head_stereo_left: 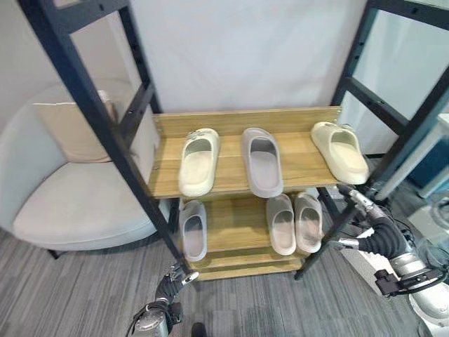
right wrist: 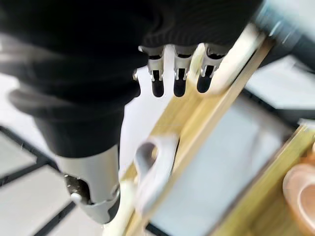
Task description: Arrange the slippers neatly on the shoe rack.
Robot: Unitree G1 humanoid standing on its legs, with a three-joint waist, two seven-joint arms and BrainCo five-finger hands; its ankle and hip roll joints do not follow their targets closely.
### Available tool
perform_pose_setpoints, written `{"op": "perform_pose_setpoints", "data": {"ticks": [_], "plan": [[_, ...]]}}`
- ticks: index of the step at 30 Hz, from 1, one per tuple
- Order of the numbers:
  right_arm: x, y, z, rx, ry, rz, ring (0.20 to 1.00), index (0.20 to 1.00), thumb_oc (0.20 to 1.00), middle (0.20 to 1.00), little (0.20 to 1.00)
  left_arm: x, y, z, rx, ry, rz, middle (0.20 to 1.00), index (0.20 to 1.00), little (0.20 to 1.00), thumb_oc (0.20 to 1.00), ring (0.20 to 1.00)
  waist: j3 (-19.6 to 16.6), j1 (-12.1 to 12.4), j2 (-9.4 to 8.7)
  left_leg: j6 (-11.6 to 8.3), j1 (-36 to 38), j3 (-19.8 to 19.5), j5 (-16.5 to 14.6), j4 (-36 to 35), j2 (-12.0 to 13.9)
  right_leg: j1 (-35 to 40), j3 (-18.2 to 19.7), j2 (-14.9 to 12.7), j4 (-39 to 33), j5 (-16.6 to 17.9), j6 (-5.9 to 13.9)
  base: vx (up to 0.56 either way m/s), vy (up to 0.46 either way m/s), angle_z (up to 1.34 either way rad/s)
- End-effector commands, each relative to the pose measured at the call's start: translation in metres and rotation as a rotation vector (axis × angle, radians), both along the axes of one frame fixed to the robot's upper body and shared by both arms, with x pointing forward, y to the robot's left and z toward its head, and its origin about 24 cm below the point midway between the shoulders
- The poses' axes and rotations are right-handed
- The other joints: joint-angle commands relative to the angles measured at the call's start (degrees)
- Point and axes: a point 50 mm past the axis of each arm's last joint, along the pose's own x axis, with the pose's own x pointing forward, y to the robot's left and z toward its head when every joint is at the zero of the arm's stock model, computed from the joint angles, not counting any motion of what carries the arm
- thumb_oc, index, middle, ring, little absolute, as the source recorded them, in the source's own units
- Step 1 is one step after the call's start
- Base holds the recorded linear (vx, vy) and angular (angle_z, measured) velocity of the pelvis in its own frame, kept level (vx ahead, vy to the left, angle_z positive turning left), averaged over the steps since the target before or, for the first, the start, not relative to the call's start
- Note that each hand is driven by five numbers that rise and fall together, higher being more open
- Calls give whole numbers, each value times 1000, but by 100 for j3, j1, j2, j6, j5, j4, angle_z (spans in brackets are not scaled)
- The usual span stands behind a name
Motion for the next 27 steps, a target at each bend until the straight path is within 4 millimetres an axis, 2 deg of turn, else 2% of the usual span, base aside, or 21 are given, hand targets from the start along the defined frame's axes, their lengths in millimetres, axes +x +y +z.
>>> {"op": "perform_pose_setpoints", "data": {"ticks": [1, 6, 8, 14, 17, 19, 24, 27], "plan": [[6, 3, 33, 79, -207, 33, 1000, 1000, 1000, 1000, 1000, 27, 16, 19, 58, -124, -5, 1000, 1000, 1000, 1000, 1000, 67, 127, -94, -301, 498, 87, -404, 1, 265, -311, 298, -36, -19, 29, 141, -4, 8, -17], [16, 7, 52, 74, -374, -33, 1000, 1000, 1000, 1000, 1000, 25, 9, 15, 44, -110, -20, 1000, 1000, 1000, 1000, 1000, 17, 170, -73, -288, 519, 101, -439, 1, 273, -313, 326, -34, -19, 33, 142, 4, 9, -7], [24, 15, 61, 50, -456, -44, 1000, 1000, 1000, 1000, 1000, 26, 5, 15, 42, -111, -36, 1000, 1000, 1000, 1000, 1000, 11, 231, -58, -276, 525, 84, -454, 1, 261, -311, 317, -33, -19, 30, 141, 8, 15, 1], [66, 39, 76, -35, -617, -128, 1000, 1000, 1000, 1000, 1000, 26, -10, 11, 44, -86, -98, 1000, 1000, 1000, 1000, 1000, 25, 616, -79, -209, 506, -86, -499, 1, 184, -235, 186, -78, -19, 18, 147, 20, 37, 8], [82, 46, 80, -72, -641, -153, 1000, 1000, 1000, 1000, 1000, 25, -11, 10, 52, -76, -111, 1000, 1000, 1000, 1000, 1000, 32, 790, -123, -177, 486, -172, -513, 1, 141, -188, 113, -111, -19, 12, 156, 34, 38, 21], [100, 47, 82, -84, -631, -200, 1000, 1000, 1000, 1000, 1000, 21, -11, 8, 60, -55, -128, 1000, 1000, 1000, 1000, 1000, 56, 1025, -177, -140, 446, -275, -541, 33, 80, -141, 19, -154, -19, 1, 169, 57, 52, 24], [139, 33, 76, -119, -562, -372, 1000, 1000, 1000, 1000, 1000, 19, -6, 9, 87, -50, -146, 1000, 1000, 1000, 1000, 1000, 150, 1397, -257, -45, 304, -399, -597, 73, -68, -162, -89, -269, -19, 46, 226, 38, 76, 24], [150, 28, 74, -118, -533, -433, 1000, 1000, 1000, 1000, 1000, 21, -3, 11, 97, -58, -141, 1000, 1000, 1000, 1000, 1000, 202, 1474, -278, -20, 255, -417, -607, 86, -102, -195, -92, -297, -19, 60, 247, 14, 46, 15]]}}
